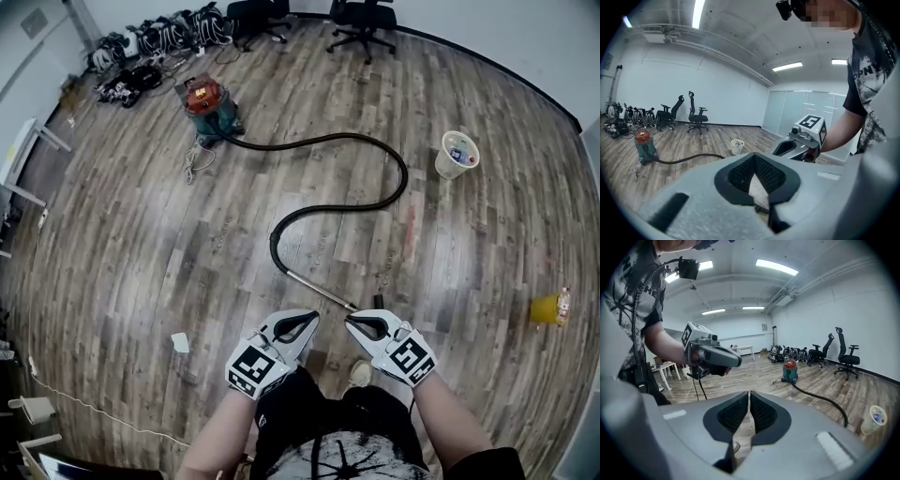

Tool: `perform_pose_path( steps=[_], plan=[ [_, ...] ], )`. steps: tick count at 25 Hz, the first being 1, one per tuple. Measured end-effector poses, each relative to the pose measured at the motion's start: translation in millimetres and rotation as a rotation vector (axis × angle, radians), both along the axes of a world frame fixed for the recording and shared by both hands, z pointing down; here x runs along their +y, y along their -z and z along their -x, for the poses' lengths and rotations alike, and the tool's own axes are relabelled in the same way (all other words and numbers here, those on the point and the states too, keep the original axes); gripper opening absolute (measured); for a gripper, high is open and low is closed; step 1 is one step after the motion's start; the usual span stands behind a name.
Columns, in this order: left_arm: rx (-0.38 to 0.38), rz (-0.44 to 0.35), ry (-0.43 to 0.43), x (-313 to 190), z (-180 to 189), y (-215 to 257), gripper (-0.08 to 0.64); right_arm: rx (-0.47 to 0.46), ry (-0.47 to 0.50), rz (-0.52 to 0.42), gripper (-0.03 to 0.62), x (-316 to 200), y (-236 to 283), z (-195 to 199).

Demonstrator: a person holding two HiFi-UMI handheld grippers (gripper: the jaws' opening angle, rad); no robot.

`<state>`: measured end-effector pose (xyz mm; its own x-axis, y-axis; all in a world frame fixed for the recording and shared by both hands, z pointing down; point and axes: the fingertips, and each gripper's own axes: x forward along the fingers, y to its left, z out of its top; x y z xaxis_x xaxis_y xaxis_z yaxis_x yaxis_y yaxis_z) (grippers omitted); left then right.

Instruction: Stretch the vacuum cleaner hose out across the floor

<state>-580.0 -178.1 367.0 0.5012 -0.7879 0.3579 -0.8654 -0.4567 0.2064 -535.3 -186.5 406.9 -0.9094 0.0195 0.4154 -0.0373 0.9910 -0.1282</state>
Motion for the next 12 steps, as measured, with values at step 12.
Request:
perform_pose_path(
  steps=[12],
  plan=[
    [-0.041,-0.023,-0.041,-87,61,-200,0.003,0.325,0.027,0.052,0.186,-62,-342,36]
  ],
)
